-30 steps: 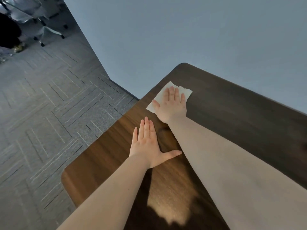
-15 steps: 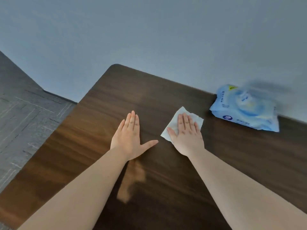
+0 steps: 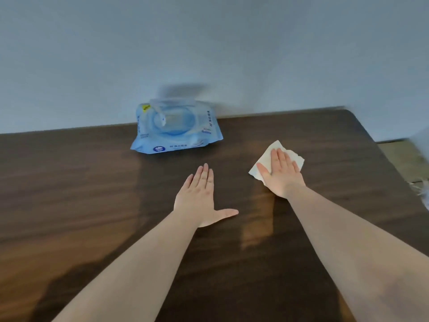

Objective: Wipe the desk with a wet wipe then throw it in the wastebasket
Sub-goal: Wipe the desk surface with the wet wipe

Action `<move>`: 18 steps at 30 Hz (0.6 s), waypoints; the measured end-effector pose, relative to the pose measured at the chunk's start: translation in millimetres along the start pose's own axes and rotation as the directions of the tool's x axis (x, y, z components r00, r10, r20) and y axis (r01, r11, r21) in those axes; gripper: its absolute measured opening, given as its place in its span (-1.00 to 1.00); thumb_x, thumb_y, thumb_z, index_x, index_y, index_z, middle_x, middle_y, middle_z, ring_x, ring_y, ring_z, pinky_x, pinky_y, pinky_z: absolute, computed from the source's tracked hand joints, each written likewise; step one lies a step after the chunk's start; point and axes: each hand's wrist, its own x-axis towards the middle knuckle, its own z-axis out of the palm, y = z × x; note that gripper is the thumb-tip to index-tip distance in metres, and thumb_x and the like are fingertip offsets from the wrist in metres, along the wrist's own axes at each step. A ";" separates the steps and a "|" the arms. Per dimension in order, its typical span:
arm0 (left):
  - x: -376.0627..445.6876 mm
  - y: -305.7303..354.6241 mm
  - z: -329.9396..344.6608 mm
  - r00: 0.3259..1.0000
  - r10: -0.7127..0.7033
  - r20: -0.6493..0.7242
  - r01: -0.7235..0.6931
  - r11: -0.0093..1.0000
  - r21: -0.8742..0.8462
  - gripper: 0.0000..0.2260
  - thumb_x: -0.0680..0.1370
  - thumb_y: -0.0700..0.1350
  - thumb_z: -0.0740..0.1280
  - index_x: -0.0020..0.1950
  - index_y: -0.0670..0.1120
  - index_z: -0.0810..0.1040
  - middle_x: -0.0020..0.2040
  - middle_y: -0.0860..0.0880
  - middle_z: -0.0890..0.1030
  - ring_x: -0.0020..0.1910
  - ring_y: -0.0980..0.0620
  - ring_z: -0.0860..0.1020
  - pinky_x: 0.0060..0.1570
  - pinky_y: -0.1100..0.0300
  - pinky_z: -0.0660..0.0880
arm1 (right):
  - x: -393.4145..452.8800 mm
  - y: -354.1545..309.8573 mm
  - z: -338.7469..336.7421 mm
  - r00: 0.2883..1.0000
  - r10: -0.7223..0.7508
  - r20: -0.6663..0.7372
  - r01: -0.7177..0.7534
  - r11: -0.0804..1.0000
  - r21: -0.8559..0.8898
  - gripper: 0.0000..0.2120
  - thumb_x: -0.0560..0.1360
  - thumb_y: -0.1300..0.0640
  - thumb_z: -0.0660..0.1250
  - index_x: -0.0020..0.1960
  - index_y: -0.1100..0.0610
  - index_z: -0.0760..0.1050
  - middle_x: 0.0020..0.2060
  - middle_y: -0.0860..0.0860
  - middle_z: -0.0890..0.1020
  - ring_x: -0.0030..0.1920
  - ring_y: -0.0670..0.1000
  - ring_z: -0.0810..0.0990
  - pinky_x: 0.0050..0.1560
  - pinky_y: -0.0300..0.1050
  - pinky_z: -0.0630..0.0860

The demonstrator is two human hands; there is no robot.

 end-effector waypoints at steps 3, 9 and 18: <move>31.1 42.2 -3.3 0.996 0.088 -0.027 -0.087 0.995 0.047 0.06 0.31 0.57 -0.05 0.51 -0.11 -0.34 0.54 -0.05 -0.32 0.51 0.02 -0.30 0.49 0.06 -0.24 | 15.6 50.4 -4.1 0.995 0.094 -0.017 -0.093 0.995 0.047 -0.30 0.56 -0.29 -0.20 0.54 0.08 -0.26 0.56 0.02 -0.18 0.54 0.02 -0.22 0.50 0.05 -0.21; 80.7 118.7 -2.3 0.996 0.069 -0.051 -0.068 0.998 0.010 0.10 0.25 0.61 -0.11 0.51 -0.11 -0.32 0.54 -0.03 -0.33 0.50 0.03 -0.34 0.47 -0.09 -0.31 | 34.8 152.1 -11.4 0.963 0.267 -0.026 -0.263 0.959 0.106 -0.30 0.55 -0.30 -0.21 0.54 0.07 -0.26 0.56 0.01 -0.17 0.54 0.02 -0.21 0.50 0.04 -0.21; 97.5 128.1 -0.5 0.997 0.037 -0.067 -0.031 0.996 0.089 0.16 0.16 0.64 -0.18 0.48 -0.11 -0.39 0.53 -0.03 -0.37 0.48 0.05 -0.37 0.46 -0.10 -0.30 | 55.5 206.0 -21.1 0.916 0.400 -0.017 -0.392 0.905 0.165 -0.29 0.55 -0.30 -0.22 0.54 0.09 -0.26 0.55 0.03 -0.19 0.54 0.04 -0.21 0.51 0.04 -0.21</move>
